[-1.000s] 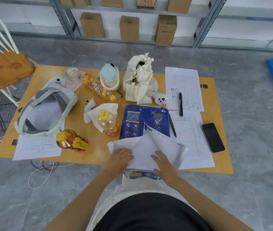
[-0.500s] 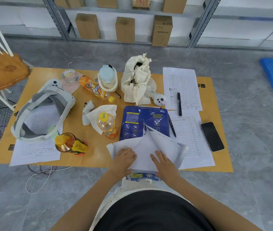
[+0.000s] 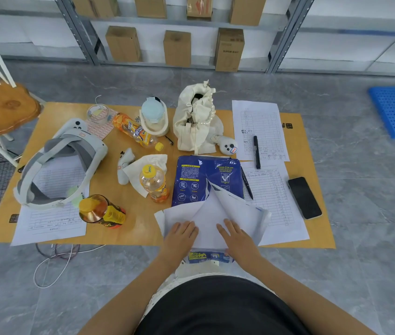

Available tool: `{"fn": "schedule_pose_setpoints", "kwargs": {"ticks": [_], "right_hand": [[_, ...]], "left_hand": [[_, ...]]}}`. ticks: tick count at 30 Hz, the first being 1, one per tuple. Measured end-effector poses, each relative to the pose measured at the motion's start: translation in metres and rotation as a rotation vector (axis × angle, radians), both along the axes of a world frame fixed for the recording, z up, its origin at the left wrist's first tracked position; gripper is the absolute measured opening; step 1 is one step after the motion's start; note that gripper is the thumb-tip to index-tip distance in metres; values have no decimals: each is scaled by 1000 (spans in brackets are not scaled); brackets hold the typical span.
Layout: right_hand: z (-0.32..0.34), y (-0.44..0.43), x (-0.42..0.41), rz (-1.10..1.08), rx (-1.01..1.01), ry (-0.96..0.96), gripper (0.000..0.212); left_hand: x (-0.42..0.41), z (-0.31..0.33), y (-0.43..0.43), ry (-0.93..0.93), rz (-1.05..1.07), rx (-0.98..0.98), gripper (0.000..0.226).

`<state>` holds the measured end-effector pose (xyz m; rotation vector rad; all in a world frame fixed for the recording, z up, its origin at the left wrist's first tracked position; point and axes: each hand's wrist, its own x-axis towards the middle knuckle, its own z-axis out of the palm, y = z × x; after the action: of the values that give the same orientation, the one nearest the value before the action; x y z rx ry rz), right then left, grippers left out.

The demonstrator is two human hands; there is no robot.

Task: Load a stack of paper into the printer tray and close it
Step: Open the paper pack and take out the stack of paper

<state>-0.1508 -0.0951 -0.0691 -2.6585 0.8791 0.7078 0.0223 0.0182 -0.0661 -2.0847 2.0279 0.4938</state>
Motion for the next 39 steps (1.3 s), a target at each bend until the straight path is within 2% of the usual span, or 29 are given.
{"fn": "schedule_pose_setpoints", "kwargs": {"ticks": [7,12,19,24,26,29,32,33,36,39], "right_hand": [[-1,3,1,6,-31,-22,86],[0,4,-7,12,-26,-39,93],[-1,2,-8,0,6,-48,96],[3,3,-11,14,3,-71,95],[5,3,-14,14,17,-97,92],[9,1,-15,9,68,-162,76],[14,-2,-16,-40,127,-179,66],[15,-4,-18,-66,179,-214,65],[21,-12,-26,-200,415,-311,61],[37,-21,-34,-329,622,-372,56]], "left_hand": [[6,8,-9,9,-59,-16,62],[9,20,-8,78,-36,114,44],[1,23,-11,-107,-162,151,40],[-2,14,-10,-234,-200,52,35],[2,16,-13,-223,-226,27,34],[4,29,-19,-130,-193,85,40],[10,45,-28,-103,-234,132,27],[10,50,-30,-102,-246,116,24],[12,59,-33,-63,-212,127,34],[8,86,-33,-136,-264,132,19]]}}
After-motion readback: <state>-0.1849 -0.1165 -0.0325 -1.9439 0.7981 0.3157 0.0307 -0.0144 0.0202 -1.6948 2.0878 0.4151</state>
